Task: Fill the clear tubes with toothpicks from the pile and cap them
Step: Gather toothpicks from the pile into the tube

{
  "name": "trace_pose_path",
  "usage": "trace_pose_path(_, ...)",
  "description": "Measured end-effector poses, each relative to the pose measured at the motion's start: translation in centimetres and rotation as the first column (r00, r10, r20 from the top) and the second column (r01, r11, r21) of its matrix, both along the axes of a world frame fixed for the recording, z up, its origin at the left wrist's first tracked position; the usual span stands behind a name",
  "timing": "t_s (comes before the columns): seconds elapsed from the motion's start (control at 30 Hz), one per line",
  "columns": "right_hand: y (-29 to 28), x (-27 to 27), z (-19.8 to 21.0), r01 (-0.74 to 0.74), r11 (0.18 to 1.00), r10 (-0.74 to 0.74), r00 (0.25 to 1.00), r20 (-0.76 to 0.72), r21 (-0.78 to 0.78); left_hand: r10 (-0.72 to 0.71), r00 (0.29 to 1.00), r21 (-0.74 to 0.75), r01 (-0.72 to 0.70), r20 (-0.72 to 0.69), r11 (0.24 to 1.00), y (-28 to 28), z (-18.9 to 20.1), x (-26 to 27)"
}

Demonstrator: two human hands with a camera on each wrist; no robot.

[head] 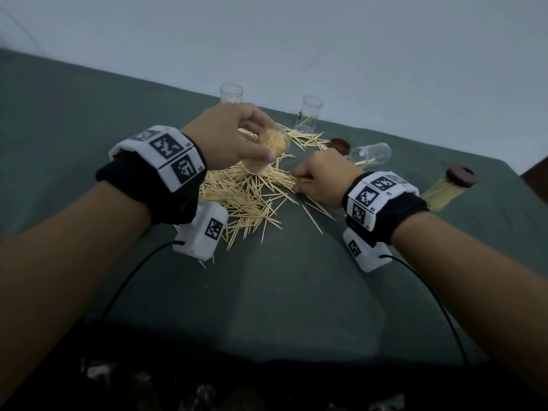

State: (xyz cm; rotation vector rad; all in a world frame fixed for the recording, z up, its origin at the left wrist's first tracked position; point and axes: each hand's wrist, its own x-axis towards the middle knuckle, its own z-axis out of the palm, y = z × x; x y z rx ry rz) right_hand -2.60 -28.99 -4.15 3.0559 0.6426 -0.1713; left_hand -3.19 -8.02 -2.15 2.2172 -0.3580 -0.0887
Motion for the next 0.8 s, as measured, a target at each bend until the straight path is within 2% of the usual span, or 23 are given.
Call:
trace_pose_path(0.23,-1.8,0.1,0.3,0.178,0.961,-0.170,0.984,-0.056,0.212,-0.005,0.999,0.088,0.000,0.048,0.996,0.0,0.1,-0.1)
trace_pose_path(0.37,-2.9,-0.1,0.6,0.220,0.941,-0.209,0.976,-0.066,0.257,0.006,0.998,0.145,-0.015,0.067,0.989,-0.1,0.1,-0.1)
trace_pose_path(0.63,-3.8,-1.4,2.8,0.159,0.907,-0.188,0.981,0.039,0.389,0.046,0.992,0.283,-0.079,0.121,0.956,-0.2,-0.3,0.1)
trace_pose_path(0.8,-3.3,-1.5,3.6,0.090,0.939,-0.101,0.995,0.015,0.332,0.025,0.986,0.360,-0.084,0.166,0.929,-0.4,-0.2,-0.2)
